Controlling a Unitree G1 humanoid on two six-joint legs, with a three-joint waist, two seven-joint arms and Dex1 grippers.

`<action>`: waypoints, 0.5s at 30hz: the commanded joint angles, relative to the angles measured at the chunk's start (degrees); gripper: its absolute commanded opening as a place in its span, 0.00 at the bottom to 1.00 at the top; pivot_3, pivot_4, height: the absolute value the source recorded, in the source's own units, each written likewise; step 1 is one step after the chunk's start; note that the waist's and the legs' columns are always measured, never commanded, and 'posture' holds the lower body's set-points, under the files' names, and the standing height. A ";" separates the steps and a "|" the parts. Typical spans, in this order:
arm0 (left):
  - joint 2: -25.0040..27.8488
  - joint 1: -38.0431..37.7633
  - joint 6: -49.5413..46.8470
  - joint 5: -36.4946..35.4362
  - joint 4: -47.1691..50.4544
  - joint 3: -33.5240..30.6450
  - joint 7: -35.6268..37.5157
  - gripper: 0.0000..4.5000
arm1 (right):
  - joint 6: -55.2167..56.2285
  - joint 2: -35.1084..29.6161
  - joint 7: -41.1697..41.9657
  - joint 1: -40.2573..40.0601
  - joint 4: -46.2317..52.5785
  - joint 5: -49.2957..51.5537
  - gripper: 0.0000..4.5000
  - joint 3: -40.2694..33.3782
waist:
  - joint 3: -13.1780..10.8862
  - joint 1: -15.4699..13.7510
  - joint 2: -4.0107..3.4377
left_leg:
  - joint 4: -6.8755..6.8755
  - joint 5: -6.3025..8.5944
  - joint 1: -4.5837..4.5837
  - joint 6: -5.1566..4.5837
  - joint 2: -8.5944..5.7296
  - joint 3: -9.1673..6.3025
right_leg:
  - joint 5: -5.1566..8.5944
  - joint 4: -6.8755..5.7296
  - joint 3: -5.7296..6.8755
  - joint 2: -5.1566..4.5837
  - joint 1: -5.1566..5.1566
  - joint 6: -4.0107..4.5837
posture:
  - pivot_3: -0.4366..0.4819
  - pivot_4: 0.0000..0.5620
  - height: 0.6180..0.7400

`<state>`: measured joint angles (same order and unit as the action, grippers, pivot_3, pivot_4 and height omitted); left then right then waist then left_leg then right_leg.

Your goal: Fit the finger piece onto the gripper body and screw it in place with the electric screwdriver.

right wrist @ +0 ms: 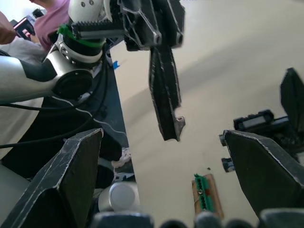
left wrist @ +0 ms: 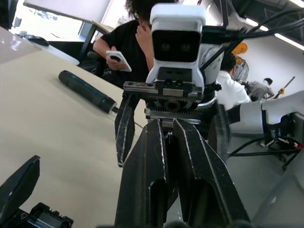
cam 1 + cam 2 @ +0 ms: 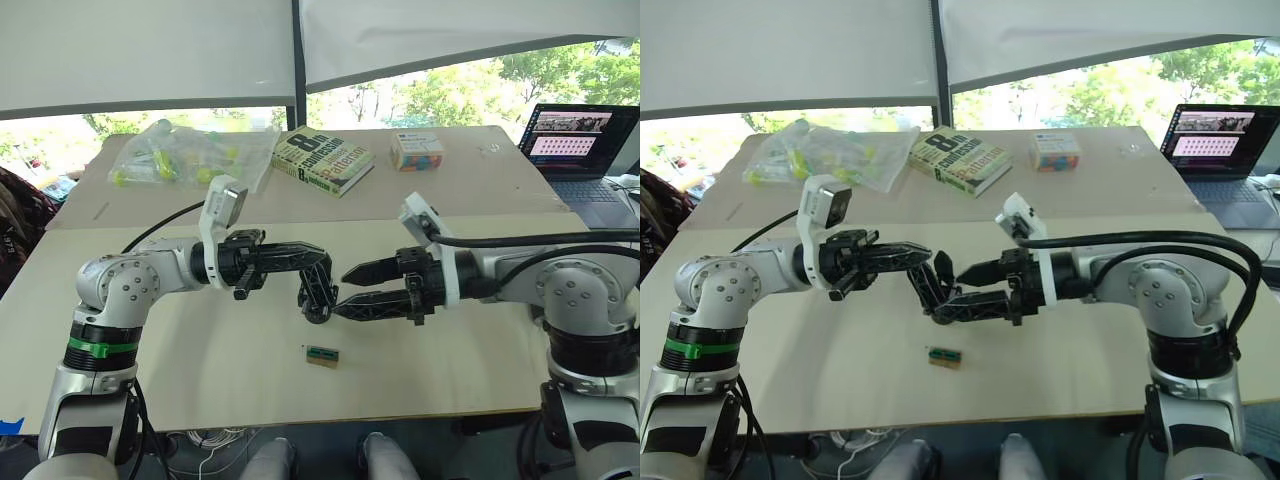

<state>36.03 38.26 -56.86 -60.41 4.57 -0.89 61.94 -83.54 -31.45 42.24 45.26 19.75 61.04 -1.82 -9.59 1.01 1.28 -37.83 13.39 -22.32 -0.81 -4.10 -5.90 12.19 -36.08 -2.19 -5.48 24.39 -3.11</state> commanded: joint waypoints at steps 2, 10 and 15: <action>-0.30 0.37 -0.18 0.52 2.55 0.39 1.53 0.00 | -2.85 1.26 -2.11 2.60 0.54 3.57 1.00 -0.89 | 0.00 -0.13 0.00 | 0.00 0.00 -0.04 0.00 0.00 0.00 | 0.00 -0.01 0.00 0.00 0.06 0.00 | 0.48 0.27 0.98; -0.81 -1.29 -0.47 1.81 4.57 1.27 1.98 0.00 | -5.40 1.78 -3.04 3.50 0.82 5.77 1.00 0.65 | 0.00 -0.13 0.00 | 0.00 0.00 -0.05 0.00 -0.03 0.00 | 0.00 -0.01 0.01 -0.03 0.06 0.00 | 0.48 0.27 0.98; -1.26 -1.42 -0.98 1.61 4.96 1.35 1.93 0.00 | -5.89 3.16 -4.78 3.19 0.58 6.23 1.00 1.27 | 0.00 -0.01 0.00 | 0.00 0.00 -0.04 0.00 -0.02 0.00 | 0.00 -0.02 0.00 -0.02 0.07 0.00 | 0.48 0.27 0.98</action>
<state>34.71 36.73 -57.71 -58.42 8.11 1.03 63.24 -89.13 -28.63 38.00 47.29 19.54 66.07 -0.38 -9.58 1.00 1.28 -37.83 13.39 -22.36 -0.81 -4.12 -5.90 12.19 -36.10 -2.19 -5.50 24.46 -3.11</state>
